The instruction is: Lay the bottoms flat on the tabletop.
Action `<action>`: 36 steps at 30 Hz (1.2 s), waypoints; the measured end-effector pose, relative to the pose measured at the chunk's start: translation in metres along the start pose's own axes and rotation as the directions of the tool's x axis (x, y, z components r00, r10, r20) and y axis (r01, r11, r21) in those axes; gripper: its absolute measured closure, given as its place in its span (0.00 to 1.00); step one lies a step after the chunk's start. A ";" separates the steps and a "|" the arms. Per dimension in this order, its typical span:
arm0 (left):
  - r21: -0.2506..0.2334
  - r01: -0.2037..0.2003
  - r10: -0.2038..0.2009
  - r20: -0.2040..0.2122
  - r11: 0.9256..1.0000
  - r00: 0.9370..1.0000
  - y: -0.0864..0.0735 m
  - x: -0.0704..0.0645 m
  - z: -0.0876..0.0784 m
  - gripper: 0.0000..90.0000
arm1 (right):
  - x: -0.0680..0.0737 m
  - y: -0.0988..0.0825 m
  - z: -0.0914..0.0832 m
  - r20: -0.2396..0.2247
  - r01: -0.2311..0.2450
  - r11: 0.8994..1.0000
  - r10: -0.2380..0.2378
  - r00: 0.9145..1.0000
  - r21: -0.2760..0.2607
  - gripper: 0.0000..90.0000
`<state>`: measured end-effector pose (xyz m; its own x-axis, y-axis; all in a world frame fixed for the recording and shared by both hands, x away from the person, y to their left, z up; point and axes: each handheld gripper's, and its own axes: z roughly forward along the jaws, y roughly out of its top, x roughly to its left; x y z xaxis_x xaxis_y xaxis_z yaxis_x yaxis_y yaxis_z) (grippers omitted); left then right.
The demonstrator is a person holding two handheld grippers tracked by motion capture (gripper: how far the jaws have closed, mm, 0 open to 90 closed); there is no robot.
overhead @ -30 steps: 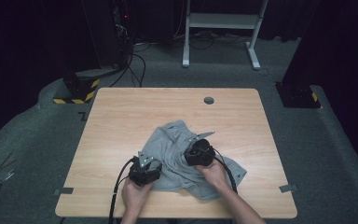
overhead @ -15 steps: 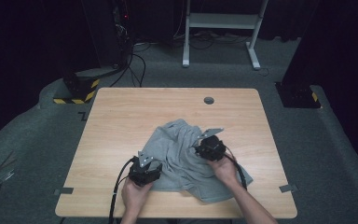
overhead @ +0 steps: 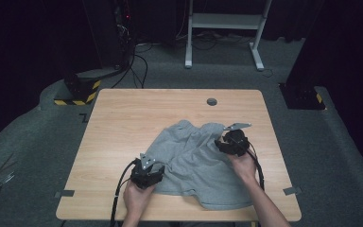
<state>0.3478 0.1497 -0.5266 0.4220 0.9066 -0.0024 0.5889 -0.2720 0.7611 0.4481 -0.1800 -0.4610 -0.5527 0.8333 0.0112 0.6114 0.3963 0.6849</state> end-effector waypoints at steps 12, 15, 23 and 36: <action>-0.011 -0.020 0.020 0.013 1.000 1.000 -0.001 -0.001 -0.002 0.64 | -0.004 -0.044 0.009 -0.076 0.036 0.996 -0.030 0.997 0.083 0.94; -0.015 -0.034 0.034 0.022 0.999 0.999 -0.002 -0.002 -0.003 0.79 | -0.004 -0.041 0.003 -0.070 0.066 0.995 -0.061 0.996 0.073 0.96; 0.092 -0.102 0.102 0.004 0.991 0.995 -0.009 0.003 -0.027 0.94 | -0.023 -0.040 -0.019 -0.008 0.024 1.000 -0.024 1.000 0.015 0.95; 0.052 -0.041 0.039 0.029 0.998 0.999 0.019 0.010 -0.025 0.54 | -0.016 -0.037 -0.022 -0.048 0.002 0.996 -0.006 0.999 -0.091 0.71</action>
<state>0.3460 0.1620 -0.4959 0.4648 0.8854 0.0087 0.6061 -0.3252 0.7259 0.4216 -0.2164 -0.4707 -0.5829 0.8115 0.0414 0.5562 0.3613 0.7484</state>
